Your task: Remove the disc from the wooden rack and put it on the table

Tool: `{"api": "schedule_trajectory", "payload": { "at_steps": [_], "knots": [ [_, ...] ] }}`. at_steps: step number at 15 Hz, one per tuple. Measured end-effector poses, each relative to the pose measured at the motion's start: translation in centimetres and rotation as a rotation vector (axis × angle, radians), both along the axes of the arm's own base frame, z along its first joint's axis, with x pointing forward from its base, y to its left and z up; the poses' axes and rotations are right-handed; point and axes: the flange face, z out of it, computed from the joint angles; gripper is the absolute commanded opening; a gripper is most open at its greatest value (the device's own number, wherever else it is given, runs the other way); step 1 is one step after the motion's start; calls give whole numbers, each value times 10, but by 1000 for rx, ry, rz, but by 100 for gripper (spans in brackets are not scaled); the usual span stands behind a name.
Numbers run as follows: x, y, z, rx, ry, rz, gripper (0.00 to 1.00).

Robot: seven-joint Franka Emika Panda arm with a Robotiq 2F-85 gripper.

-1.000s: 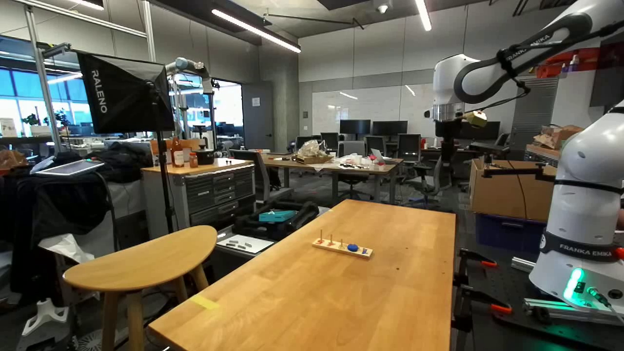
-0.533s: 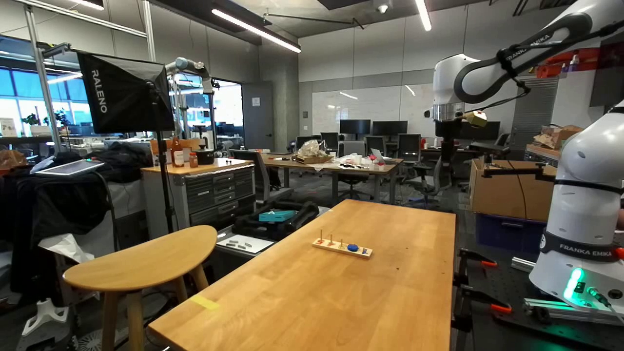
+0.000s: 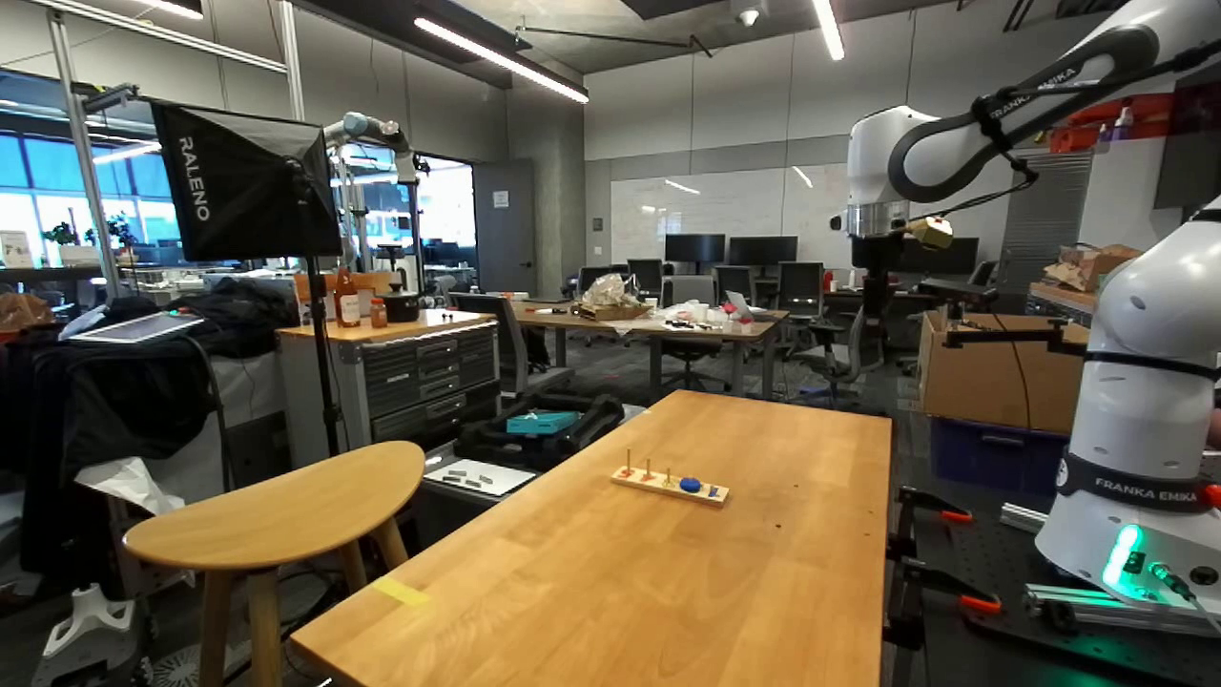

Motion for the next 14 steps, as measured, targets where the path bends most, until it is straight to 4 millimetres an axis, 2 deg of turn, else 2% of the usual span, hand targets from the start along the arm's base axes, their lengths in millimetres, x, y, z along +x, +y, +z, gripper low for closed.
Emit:
{"api": "schedule_trajectory", "payload": {
  "at_steps": [3, 6, 9, 12, 14],
  "knots": [
    [2, 2, -3, 1, -3, 7, 100],
    [24, 22, -15, 14, -57, 61, 100],
    [56, 63, -45, 38, -90, 129, 100],
    [87, 105, -86, 63, -99, 163, 100],
    [107, 126, -111, 69, -94, 163, 100]
  ]
}}
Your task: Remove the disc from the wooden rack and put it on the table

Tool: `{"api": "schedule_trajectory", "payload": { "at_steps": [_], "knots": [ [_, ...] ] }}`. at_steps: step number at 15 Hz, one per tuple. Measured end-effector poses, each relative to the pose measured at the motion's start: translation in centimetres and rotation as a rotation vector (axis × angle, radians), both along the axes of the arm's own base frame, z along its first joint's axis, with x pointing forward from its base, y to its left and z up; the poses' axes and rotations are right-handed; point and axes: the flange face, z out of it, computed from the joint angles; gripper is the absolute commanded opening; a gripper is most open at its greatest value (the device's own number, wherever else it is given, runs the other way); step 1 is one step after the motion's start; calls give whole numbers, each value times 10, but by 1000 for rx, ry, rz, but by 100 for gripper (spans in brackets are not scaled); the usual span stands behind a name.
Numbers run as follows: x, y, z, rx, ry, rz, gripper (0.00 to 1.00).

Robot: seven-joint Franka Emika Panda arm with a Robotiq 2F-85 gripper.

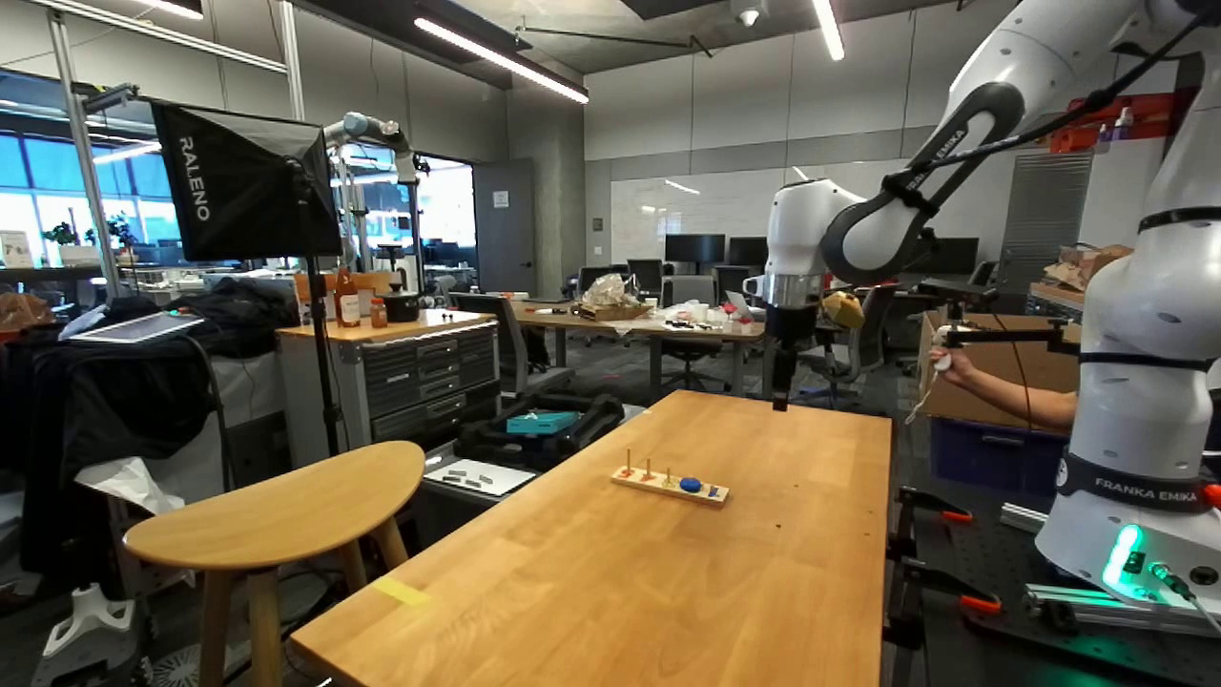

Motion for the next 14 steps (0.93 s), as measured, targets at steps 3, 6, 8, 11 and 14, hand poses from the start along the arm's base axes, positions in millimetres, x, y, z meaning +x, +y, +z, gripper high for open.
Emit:
{"api": "schedule_trajectory", "payload": {
  "at_steps": [3, 6, 8, 11, 14],
  "knots": [
    [39, 20, -32, 15, 2, -31, 100],
    [82, 30, -62, 30, 8, -71, 100],
    [107, 33, -82, 33, 18, -94, 100],
    [133, 33, -111, 28, 33, -118, 100],
    [149, 33, -135, 19, 45, -135, 100]
  ]
}}
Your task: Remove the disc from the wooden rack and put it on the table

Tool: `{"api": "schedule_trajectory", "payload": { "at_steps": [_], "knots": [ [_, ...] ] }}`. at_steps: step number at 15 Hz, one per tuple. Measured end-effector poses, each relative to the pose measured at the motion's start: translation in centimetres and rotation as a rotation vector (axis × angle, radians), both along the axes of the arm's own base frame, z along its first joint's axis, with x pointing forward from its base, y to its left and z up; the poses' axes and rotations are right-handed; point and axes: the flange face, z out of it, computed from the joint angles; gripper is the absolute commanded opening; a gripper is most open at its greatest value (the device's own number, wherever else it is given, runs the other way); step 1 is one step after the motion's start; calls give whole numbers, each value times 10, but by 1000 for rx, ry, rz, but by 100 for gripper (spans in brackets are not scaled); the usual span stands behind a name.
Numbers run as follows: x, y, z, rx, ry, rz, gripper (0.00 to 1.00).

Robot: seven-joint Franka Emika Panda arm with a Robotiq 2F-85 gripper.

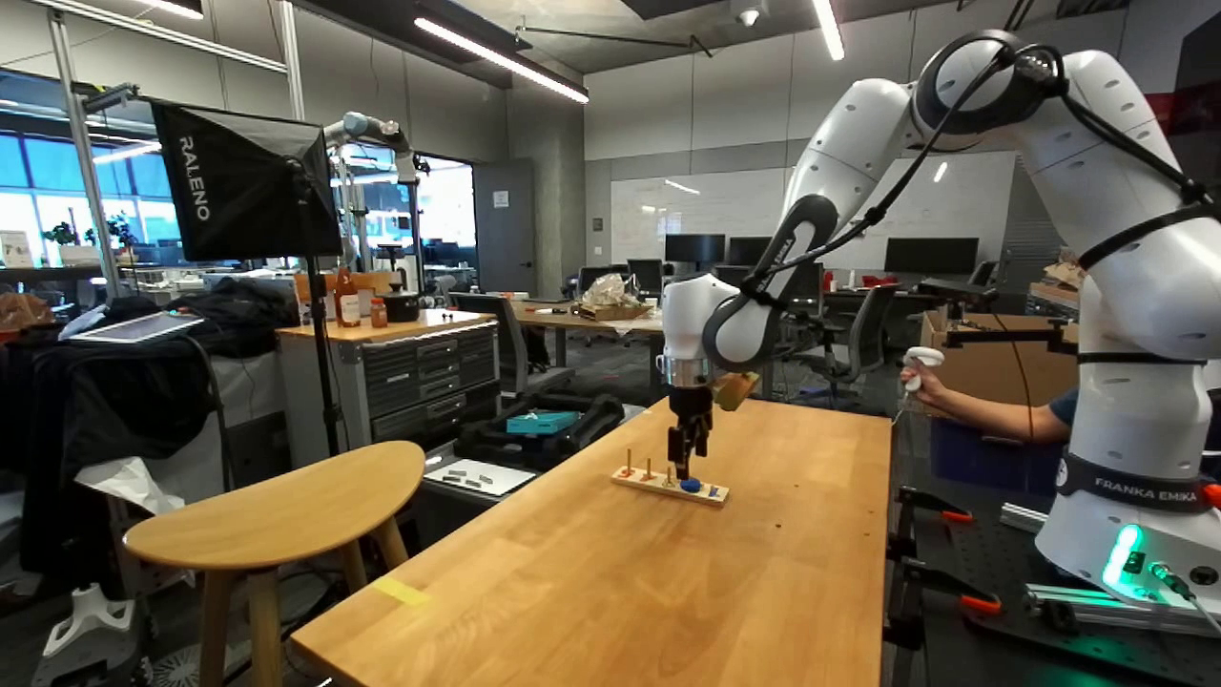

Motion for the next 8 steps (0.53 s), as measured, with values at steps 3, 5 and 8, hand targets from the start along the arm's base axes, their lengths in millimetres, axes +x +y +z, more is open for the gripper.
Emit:
{"api": "schedule_trajectory", "payload": {
  "at_steps": [3, 5, 8],
  "knots": [
    [8, 1, -16, -7, 5, -2, 75],
    [10, 2, -22, -7, 11, -1, 68],
    [10, 3, -27, -6, 18, -3, 42]
  ]
}}
